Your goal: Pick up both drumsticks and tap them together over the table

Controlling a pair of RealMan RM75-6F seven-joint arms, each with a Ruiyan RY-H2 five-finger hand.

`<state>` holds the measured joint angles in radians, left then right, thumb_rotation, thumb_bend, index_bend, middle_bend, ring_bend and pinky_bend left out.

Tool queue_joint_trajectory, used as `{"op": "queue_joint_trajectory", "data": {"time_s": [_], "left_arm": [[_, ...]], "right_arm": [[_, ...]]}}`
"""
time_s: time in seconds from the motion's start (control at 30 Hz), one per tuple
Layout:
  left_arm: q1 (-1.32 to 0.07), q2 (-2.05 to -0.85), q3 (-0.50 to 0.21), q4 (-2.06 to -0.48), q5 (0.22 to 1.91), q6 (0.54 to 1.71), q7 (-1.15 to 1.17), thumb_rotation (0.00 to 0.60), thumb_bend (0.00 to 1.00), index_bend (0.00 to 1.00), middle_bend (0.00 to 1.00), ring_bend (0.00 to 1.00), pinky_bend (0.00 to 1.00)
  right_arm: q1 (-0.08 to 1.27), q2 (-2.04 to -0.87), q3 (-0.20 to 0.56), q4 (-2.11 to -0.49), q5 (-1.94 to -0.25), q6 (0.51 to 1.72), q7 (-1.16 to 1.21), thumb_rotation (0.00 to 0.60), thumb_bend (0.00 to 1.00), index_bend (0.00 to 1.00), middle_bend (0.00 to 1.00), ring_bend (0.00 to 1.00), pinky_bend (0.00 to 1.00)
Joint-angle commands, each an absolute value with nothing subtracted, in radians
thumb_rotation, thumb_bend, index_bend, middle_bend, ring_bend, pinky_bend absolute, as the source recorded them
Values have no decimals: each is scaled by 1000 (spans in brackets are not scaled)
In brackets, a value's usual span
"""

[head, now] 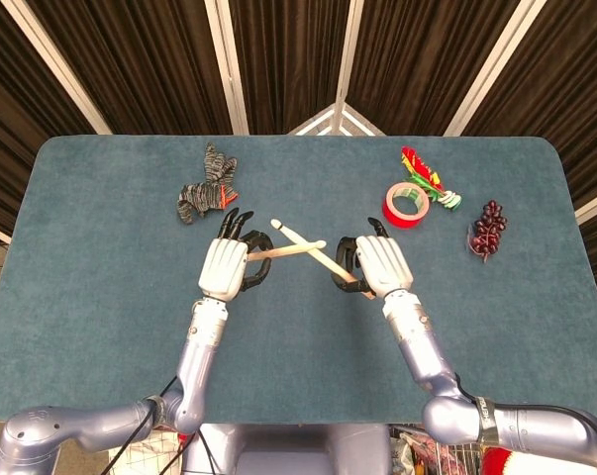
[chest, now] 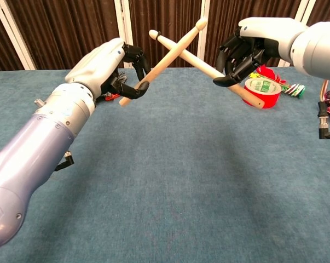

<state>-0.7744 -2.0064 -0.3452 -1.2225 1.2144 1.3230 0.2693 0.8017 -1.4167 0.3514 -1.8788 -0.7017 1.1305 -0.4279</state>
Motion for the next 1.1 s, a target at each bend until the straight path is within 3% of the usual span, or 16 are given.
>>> {"op": "queue_joint_trajectory", "data": {"time_s": [0.03, 0.87, 1.1], "left_arm": [[-776, -2010, -351, -1229, 1215, 1326, 273, 600, 604, 658, 637, 127, 0], [-776, -2029, -351, -1198, 1242, 1334, 282, 600, 598, 658, 637, 127, 0], [-751, -1953, -342, -1241, 1259, 1341, 315, 600, 596, 664, 637, 127, 0]], "right_arm": [[802, -1417, 348, -1876, -702, 1130, -427, 600, 482, 857, 701, 564, 36], [814, -1401, 364, -1899, -678, 1121, -375, 600, 483, 864, 701, 564, 36], [791, -1365, 331, -1852, -691, 1121, -375, 600, 484, 866, 702, 564, 36]]}}
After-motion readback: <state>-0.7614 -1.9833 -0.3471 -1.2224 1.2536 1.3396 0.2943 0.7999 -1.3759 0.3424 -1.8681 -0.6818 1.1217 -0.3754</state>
